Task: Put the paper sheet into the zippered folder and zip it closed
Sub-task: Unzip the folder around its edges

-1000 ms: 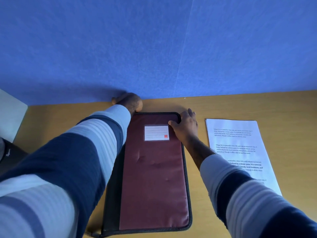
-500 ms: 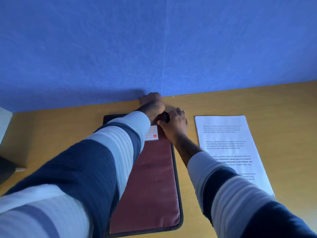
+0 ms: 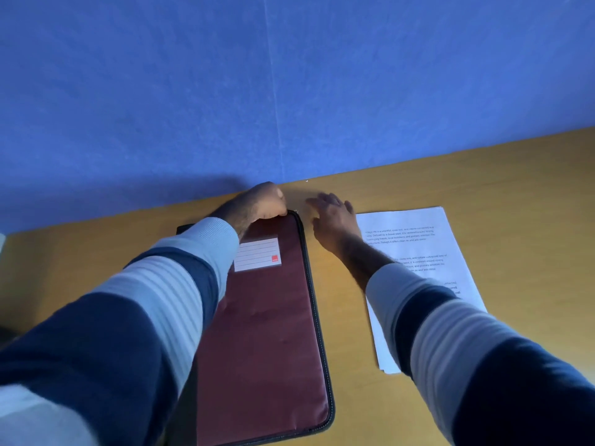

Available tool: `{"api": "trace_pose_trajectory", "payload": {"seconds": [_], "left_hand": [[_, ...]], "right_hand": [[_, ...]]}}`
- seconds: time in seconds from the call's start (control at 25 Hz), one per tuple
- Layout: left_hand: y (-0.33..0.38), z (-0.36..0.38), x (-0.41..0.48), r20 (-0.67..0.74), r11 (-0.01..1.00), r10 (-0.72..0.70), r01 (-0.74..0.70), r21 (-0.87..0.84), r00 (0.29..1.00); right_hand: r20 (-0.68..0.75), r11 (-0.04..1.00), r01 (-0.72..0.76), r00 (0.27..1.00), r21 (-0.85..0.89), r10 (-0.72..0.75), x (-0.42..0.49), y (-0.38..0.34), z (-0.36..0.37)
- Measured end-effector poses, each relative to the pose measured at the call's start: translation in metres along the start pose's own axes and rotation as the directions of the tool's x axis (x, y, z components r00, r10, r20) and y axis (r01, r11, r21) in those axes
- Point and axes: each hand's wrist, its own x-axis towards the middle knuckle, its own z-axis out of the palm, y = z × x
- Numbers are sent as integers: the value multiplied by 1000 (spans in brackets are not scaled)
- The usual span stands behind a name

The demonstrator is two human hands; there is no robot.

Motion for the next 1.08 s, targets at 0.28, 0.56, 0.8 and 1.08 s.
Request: {"api": "trace_pose_trajectory", "payload": {"seconds": [0.28,0.56,0.8,1.08], "left_hand": [[-4,2,2,-32,990,-14,9,-140,999],[-6,8,-1,-63,983,-28,17,-182,998],[-1,10,-7,-87,990,18,-30,-138,996],[2,12,-23,-139,998,50,-54,-26,989]], "right_hand": [[53,987,141,989,-78,-137,24,-9,8],[-70,990,116,990,-82,-121,16,-15,8],[-127,989,101,985,-112,-115,-24,3,16],[-223,996,65,972,-61,-77,-76,1,40]]}}
